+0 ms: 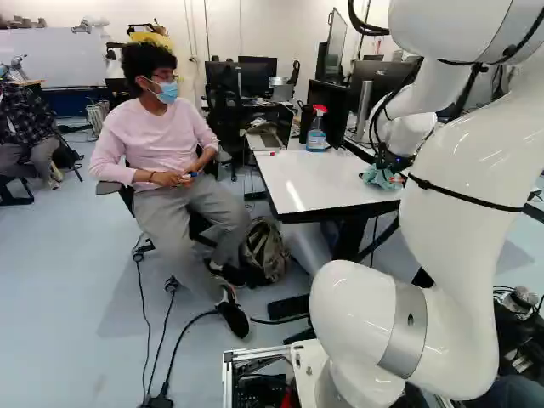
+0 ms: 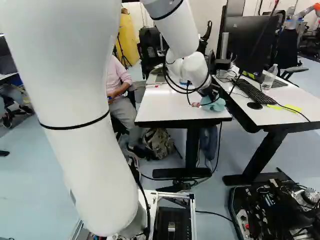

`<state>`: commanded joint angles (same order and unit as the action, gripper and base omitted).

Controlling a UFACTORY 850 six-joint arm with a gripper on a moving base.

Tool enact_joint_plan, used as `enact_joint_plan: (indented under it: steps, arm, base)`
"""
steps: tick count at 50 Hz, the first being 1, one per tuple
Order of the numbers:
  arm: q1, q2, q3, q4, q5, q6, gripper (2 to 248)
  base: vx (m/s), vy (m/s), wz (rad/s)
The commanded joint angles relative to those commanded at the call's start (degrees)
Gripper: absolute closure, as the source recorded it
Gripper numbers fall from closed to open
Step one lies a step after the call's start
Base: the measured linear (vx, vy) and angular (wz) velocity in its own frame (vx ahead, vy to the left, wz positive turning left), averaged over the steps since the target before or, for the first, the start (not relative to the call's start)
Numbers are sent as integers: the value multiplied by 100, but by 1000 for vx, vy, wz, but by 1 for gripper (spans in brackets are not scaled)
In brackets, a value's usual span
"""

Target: Clean the table with the green towel

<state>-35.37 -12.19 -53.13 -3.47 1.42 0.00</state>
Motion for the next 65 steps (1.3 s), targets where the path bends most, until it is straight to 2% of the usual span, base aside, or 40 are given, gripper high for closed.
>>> enact_joint_plan:
  steps: [15, 16, 20, 21, 26, 27, 31, 32, 36, 37, 42, 43, 45, 46, 65]
  arm:
    - [0, 0, 0, 0, 0, 0, 213]
    - [0, 0, 0, 0, 0, 0, 191]
    - [0, 0, 0, 0, 0, 0, 191]
    - [0, 0, 0, 0, 0, 0, 157]
    - [0, 0, 0, 0, 0, 0, 157]
    - [0, 0, 0, 0, 0, 0, 122]
    - [0, 0, 0, 0, 0, 0, 122]
    - [0, 0, 0, 0, 0, 0, 85]
    - [0, 0, 0, 0, 0, 0, 85]
    - [0, 0, 0, 0, 0, 0, 49]
    - [0, 0, 0, 0, 0, 0, 49]
    - [0, 0, 0, 0, 0, 0, 11]
    - [0, 0, 0, 0, 0, 0, 11]
    - [0, 0, 0, 0, 0, 0, 3]
    - [74, 59, 101, 7, 101, 0, 3]
  base:
    - [0, 0, 0]
    - [0, 0, 0]
    - [0, 0, 0]
    - [0, 0, 0]
    - [0, 0, 0]
    - [0, 0, 0]
    - [0, 0, 0]
    - [0, 0, 0]
    - [0, 0, 0]
    - [0, 0, 0]
    - [0, 0, 0]
    - [0, 0, 0]
    - [0, 0, 0]
    - [0, 0, 0]
    - [0, 0, 0]
